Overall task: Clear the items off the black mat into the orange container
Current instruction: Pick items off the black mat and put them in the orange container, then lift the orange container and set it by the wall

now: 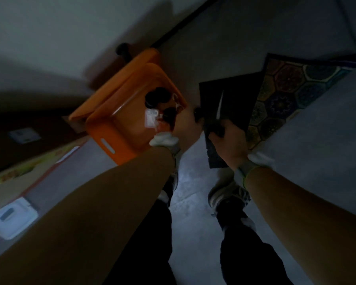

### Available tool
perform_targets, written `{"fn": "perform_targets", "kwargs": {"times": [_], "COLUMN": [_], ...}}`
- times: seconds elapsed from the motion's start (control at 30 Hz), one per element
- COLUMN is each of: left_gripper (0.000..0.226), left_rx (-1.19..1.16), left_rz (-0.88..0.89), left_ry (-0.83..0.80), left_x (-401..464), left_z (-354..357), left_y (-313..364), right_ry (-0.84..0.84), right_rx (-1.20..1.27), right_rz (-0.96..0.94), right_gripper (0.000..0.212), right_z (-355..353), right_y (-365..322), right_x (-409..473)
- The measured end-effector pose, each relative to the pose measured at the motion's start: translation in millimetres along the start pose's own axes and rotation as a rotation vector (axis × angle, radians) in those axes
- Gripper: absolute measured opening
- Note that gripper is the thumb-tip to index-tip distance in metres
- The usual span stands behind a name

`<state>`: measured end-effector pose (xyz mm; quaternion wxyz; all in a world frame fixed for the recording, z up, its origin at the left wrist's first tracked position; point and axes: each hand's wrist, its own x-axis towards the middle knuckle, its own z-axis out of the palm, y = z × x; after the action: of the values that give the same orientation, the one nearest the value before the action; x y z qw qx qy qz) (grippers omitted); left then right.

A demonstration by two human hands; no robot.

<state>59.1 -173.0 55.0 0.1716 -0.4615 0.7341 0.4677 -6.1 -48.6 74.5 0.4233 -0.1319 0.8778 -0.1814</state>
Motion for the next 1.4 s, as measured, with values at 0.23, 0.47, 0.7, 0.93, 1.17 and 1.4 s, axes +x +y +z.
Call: {"fn": "perform_targets", "kwargs": {"times": [0.23, 0.47, 0.7, 0.93, 1.17, 1.4], "left_gripper": [0.017, 0.01, 0.028, 0.029, 0.034, 0.056], "left_rx": [-0.256, -0.577, -0.375, -0.37, 0.211, 0.636], "left_rz": [-0.228, -0.496, -0.492, -0.471, 0.081, 0.123], "left_ry": [0.059, 0.129, 0.153, 0.139, 0.35, 0.646], "left_x": [-16, 12, 41, 33, -10, 20], "left_z": [-68, -101, -81, -73, -130, -181], "left_y": [-92, -213, -268, -273, -196, -107], "right_ry": [-0.265, -0.477, -0.378, -0.281, -0.07, -0.018], "right_rx": [-0.088, -0.397, -0.659, -0.684, -0.789, -0.663], "right_rz": [-0.205, -0.38, -0.464, -0.659, -0.73, -0.629], "right_gripper": [0.031, 0.03, 0.041, 0.034, 0.031, 0.036], "right_z": [49, 165, 261, 227, 119, 56], "right_y": [-101, -142, -131, -119, -156, -203], "right_x": [-1, 49, 81, 77, 89, 106]}}
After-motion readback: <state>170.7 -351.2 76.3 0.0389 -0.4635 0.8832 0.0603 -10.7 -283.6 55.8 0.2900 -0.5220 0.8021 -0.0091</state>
